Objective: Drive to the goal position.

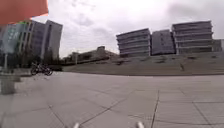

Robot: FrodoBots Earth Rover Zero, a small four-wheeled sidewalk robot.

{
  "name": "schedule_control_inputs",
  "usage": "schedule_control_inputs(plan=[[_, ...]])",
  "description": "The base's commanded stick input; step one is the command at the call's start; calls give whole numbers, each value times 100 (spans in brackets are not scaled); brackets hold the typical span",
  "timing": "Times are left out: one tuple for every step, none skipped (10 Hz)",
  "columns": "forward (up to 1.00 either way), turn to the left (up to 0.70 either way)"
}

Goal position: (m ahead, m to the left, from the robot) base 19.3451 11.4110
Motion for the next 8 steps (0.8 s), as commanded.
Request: schedule_control_inputs(plan=[[70,0],[70,0],[70,0],[70,1],[70,1],[70,9],[70,14],[70,14]])
